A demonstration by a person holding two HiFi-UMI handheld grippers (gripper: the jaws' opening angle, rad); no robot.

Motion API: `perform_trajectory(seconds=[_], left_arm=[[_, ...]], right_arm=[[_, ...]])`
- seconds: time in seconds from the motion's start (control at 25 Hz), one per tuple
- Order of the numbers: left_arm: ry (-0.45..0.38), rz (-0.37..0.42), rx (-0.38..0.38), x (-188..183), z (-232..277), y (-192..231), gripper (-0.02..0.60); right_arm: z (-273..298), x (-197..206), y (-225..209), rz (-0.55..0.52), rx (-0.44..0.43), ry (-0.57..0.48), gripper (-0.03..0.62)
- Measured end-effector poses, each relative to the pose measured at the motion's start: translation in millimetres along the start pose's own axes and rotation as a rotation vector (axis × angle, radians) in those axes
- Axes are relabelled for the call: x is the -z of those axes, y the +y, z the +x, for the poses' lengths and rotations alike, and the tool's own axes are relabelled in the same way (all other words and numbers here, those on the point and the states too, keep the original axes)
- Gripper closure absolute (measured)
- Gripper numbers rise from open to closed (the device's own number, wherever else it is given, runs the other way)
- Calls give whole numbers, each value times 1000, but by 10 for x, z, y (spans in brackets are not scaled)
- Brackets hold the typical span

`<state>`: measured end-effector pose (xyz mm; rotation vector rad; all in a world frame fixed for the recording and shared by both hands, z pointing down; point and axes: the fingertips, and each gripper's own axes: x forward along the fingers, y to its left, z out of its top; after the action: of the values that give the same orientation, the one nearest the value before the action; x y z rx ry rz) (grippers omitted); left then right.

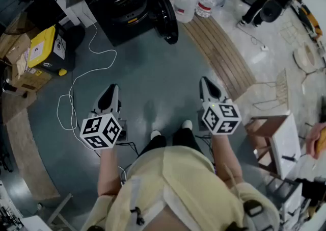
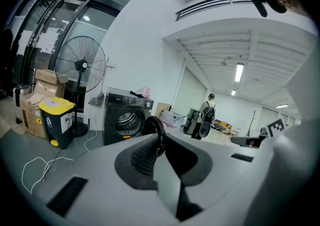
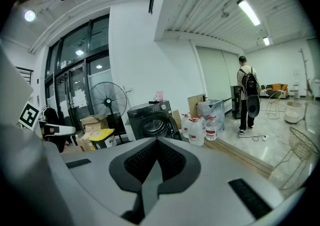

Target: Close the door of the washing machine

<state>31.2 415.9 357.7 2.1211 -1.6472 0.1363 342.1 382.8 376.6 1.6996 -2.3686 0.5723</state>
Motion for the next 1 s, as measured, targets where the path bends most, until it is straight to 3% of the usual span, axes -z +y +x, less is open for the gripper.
perform_trajectory(seconds=[0.28, 0.56, 1.0], left_arm=[[-3, 10, 2, -6, -169, 226, 538], [-47, 20, 44, -2, -302, 282, 538], [-24, -8, 46, 48, -136, 424, 538]], right_arm=[[15, 51, 225, 2, 17, -15, 589], [8, 229, 459, 54, -65, 22, 589], [206, 245, 422, 54, -59, 37, 588]])
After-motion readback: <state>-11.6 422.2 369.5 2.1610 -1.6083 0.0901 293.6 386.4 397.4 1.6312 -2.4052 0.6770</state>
